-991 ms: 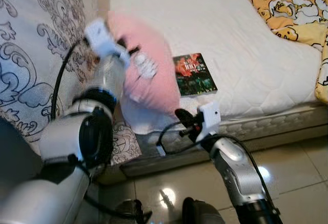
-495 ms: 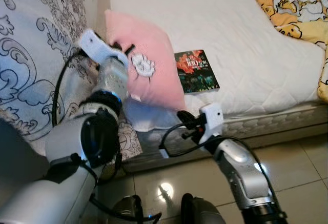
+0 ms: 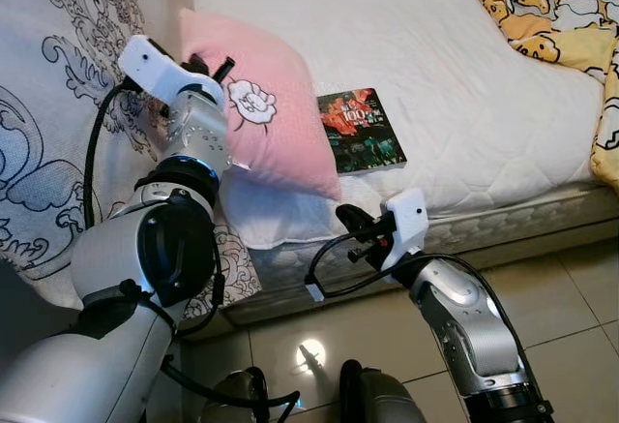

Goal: Clean up the room

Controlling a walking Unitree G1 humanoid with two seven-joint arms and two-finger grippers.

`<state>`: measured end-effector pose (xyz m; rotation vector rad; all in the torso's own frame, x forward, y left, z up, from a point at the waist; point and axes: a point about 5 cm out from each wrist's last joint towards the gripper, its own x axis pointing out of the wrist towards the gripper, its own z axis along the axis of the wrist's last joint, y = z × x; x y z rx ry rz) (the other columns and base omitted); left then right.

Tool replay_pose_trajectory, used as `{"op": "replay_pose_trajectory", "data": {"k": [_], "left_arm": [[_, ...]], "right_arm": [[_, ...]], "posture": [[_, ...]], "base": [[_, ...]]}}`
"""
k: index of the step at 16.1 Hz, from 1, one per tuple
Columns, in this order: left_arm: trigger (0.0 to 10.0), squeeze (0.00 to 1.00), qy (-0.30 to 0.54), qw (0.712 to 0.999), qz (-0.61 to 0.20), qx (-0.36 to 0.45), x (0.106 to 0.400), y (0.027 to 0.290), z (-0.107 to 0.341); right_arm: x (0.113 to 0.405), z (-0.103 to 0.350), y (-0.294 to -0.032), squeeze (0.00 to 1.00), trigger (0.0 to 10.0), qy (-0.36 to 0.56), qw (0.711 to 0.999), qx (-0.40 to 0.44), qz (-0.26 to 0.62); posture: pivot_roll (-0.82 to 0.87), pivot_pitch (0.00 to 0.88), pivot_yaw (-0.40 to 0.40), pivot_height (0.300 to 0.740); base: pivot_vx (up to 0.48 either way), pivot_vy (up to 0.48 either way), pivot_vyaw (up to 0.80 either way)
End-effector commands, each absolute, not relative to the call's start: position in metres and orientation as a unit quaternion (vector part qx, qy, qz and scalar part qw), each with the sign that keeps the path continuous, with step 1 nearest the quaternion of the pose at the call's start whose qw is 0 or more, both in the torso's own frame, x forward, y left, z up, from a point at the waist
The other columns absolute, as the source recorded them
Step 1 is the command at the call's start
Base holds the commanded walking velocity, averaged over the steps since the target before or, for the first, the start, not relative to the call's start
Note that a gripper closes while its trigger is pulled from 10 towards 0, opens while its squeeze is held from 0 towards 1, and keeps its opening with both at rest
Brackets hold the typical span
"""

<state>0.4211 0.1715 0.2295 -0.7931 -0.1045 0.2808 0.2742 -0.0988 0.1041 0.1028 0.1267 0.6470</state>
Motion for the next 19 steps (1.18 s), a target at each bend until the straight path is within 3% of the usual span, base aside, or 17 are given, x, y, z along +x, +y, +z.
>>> {"op": "replay_pose_trajectory", "data": {"k": [1,4,10,14,15,16,17,19], "left_arm": [[10.0,0.00,-0.104,0.901,0.155,-0.391,0.420,0.188,0.249],[10.0,0.00,-0.107,0.894,0.186,-0.394,0.417,0.203,0.242],[10.0,0.00,-0.020,0.922,0.221,-0.316,0.405,0.208,0.185],[10.0,0.00,-0.030,0.942,0.201,-0.266,0.407,0.214,0.197],[10.0,0.12,-0.038,0.952,0.187,-0.240,0.409,0.213,0.204],[10.0,0.68,-0.038,0.955,0.181,-0.233,0.410,0.213,0.205],[10.0,1.00,-0.042,0.965,0.160,-0.202,0.412,0.212,0.211],[10.0,1.00,-0.050,0.975,0.139,-0.163,0.414,0.212,0.221]], "right_arm": [[0.272,0.104,-0.101,0.00,10.0,0.064,0.944,0.052,0.319],[0.271,0.105,-0.102,0.00,10.0,0.066,0.943,0.049,0.321],[0.271,0.100,-0.099,0.00,10.0,0.076,0.940,0.048,0.328],[0.272,0.099,-0.100,0.00,10.0,0.079,0.940,0.045,0.329],[0.273,0.098,-0.100,0.00,10.0,0.080,0.940,0.045,0.330],[0.272,0.098,-0.099,0.00,10.0,0.081,0.939,0.046,0.330],[0.272,0.099,-0.098,0.00,10.0,0.080,0.939,0.049,0.330],[0.271,0.098,-0.097,0.00,10.0,0.081,0.939,0.054,0.330]], "posture": [[-0.22,0.234,-0.010,0.740],[-0.22,0.233,-0.015,0.740],[-0.21,0.225,-0.018,0.740],[-0.20,0.214,-0.024,0.740],[-0.20,0.212,-0.027,0.740],[-0.20,0.211,-0.032,0.740],[-0.20,0.210,-0.033,0.740],[-0.19,0.207,-0.040,0.740]], "base": [[0.000,0.000,0.00],[0.000,0.000,0.00],[0.000,0.000,0.00],[0.000,0.000,0.00],[0.000,0.000,0.00],[0.000,0.000,0.00],[0.000,0.000,0.00],[0.000,0.000,0.00]]}}
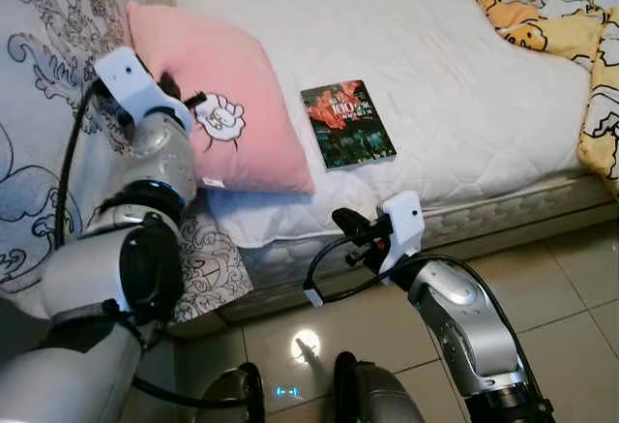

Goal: Clean up the room

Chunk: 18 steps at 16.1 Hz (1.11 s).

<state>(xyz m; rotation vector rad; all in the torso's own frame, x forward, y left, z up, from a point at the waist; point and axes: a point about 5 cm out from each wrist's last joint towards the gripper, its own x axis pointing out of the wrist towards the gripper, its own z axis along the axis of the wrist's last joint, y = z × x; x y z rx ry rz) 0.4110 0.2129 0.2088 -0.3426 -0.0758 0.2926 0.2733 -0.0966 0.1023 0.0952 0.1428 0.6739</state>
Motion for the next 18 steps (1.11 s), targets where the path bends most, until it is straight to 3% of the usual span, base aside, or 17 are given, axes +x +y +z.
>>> {"op": "replay_pose_trajectory", "data": {"k": [1,7,12,15,18], "left_arm": [[10.0,1.00,-0.059,0.983,0.116,-0.128,0.415,0.211,0.227],[10.0,1.00,-0.097,0.991,0.069,-0.065,0.415,0.218,0.246],[10.0,1.00,-0.148,0.989,-0.013,-0.019,0.412,0.209,0.257],[10.0,1.00,-0.165,0.985,-0.047,0.023,0.385,0.198,0.228],[10.0,1.00,-0.140,0.989,-0.043,0.015,0.352,0.178,0.181]], "right_arm": [[0.271,0.096,-0.095,0.00,10.0,0.086,0.938,0.057,0.332],[0.279,0.094,-0.093,0.00,10.0,0.088,0.937,0.069,0.330],[0.296,0.099,-0.091,0.00,10.0,0.063,0.944,0.073,0.314],[0.311,0.112,-0.115,0.00,10.0,0.012,0.974,0.062,0.219],[0.310,0.108,-0.128,0.00,10.0,-0.002,0.978,0.005,0.211]], "posture": [[-0.18,0.200,-0.045,0.740],[-0.12,0.155,-0.058,0.740],[-0.07,0.082,-0.031,0.740],[-0.03,0.033,-0.021,0.740],[0.02,0.000,-0.083,0.740]], "base": [[0.000,0.000,0.00],[0.000,0.000,0.00],[0.000,0.000,0.00],[0.000,0.000,0.00],[0.000,0.000,0.00]]}}
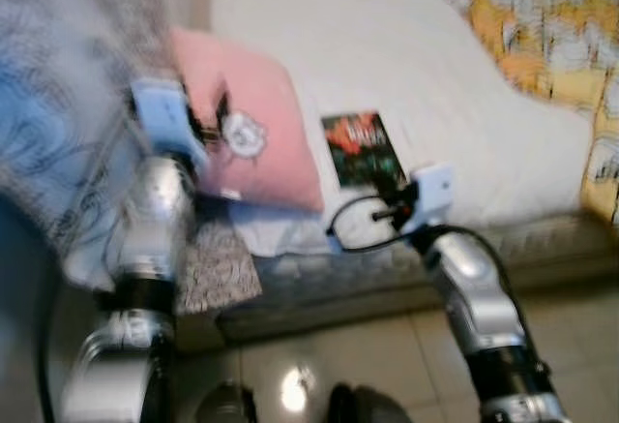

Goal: Clean up the room

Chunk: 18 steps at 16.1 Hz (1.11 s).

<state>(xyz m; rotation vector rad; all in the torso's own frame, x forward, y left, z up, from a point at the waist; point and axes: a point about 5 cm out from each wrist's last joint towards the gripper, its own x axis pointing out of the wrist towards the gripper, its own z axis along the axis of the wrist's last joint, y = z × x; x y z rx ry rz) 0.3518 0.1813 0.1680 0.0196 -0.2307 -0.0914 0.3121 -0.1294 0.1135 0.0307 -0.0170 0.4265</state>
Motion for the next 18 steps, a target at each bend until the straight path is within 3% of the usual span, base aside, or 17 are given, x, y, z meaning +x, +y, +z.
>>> {"op": "replay_pose_trajectory", "data": {"k": [1,3,5,6,7,15,18], "left_arm": [[10.0,1.00,-0.137,0.990,-0.036,0.006,0.350,0.178,0.177],[10.0,1.00,-0.118,0.992,0.026,0.022,0.320,0.199,0.140],[10.0,1.00,-0.064,0.997,0.034,0.012,0.301,0.206,0.115],[10.0,0.88,-0.029,0.999,0.029,0.031,0.288,0.203,0.100],[10.0,0.00,-0.013,0.999,0.020,0.040,0.282,0.195,0.094],[10.0,0.00,-0.017,0.996,-0.020,0.090,0.305,0.170,0.106],[10.0,0.00,-0.029,0.995,-0.040,0.090,0.310,0.166,0.107]], "right_arm": [[0.312,0.106,-0.130,0.00,10.0,0.001,0.979,-0.001,0.204],[0.317,0.094,-0.127,0.00,10.0,0.019,0.983,0.017,0.181],[0.317,0.090,-0.120,0.00,10.0,0.027,0.981,0.023,0.193],[0.317,0.087,-0.117,0.00,10.0,0.030,0.979,0.022,0.198],[0.316,0.084,-0.117,0.00,10.0,0.034,0.979,0.029,0.200],[0.319,0.078,-0.125,0.00,10.0,0.023,0.985,0.021,0.171],[0.317,0.076,-0.127,0.00,10.0,0.018,0.987,0.016,0.160]], "posture": [[0.03,0.000,-0.092,0.740],[0.06,0.000,-0.094,0.740],[0.07,0.008,-0.088,0.740],[0.08,0.015,-0.086,0.740],[0.08,0.013,-0.086,0.740],[0.02,0.002,-0.058,0.740],[0.01,0.000,-0.045,0.740]], "base": [[0.000,0.000,0.00],[0.000,-0.240,0.00],[0.000,-0.467,0.23],[0.000,-0.469,0.70],[0.000,-0.465,0.66],[0.000,-0.466,0.60],[0.000,-0.458,0.00]]}}
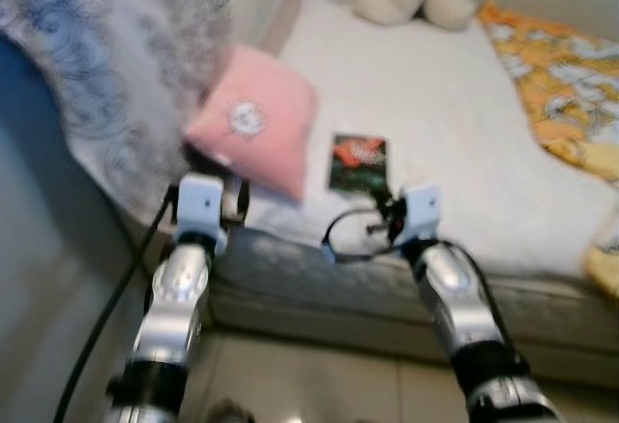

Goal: Clean up the room

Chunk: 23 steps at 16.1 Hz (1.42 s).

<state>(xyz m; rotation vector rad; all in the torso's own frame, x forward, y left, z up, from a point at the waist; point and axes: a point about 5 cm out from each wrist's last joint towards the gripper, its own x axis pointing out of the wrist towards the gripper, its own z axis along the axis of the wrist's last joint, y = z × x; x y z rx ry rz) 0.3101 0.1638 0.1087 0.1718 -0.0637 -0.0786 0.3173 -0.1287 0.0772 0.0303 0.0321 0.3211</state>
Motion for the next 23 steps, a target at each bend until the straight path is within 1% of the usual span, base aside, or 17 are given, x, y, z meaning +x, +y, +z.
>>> {"op": "replay_pose_trajectory", "data": {"k": [1,3,9,15,16,18,23], "left_arm": [[10.0,0.00,-0.030,0.995,-0.048,0.080,0.312,0.166,0.107],[10.0,0.00,-0.024,0.996,-0.044,0.080,0.313,0.169,0.105],[10.0,0.00,-0.018,0.995,-0.051,0.085,0.313,0.165,0.098],[10.0,0.00,-0.009,0.997,-0.019,0.077,0.311,0.175,0.091],[10.0,0.00,-0.008,0.997,-0.012,0.070,0.312,0.177,0.091],[10.0,0.00,0.010,0.998,0.011,0.067,0.314,0.183,0.086],[10.0,0.00,0.015,0.997,0.011,0.072,0.319,0.184,0.086]], "right_arm": [[0.317,0.076,-0.125,0.00,10.0,0.013,0.987,0.015,0.162],[0.317,0.076,-0.123,0.00,10.0,0.010,0.986,0.014,0.163],[0.318,0.077,-0.115,0.00,10.0,0.006,0.984,0.014,0.177],[0.318,0.075,-0.117,0.00,10.0,0.007,0.984,0.011,0.176],[0.318,0.075,-0.116,0.00,10.0,0.008,0.984,0.011,0.175],[0.318,0.072,-0.117,0.00,10.0,0.019,0.985,0.009,0.171],[0.315,0.067,-0.124,0.00,10.0,0.026,0.986,0.001,0.163]], "posture": [[0.00,0.000,-0.043,0.740],[0.00,0.000,-0.039,0.740],[0.00,0.000,-0.044,0.740],[0.01,0.000,-0.046,0.740],[0.00,0.000,-0.046,0.740],[0.00,0.000,-0.045,0.740],[-0.01,0.007,-0.046,0.740]], "base": [[0.000,-0.454,0.00],[0.000,-0.450,0.00],[0.000,-0.446,0.00],[0.000,-0.442,0.00],[0.262,-0.398,0.00],[0.000,0.000,-0.79],[0.000,0.000,-0.77]]}}
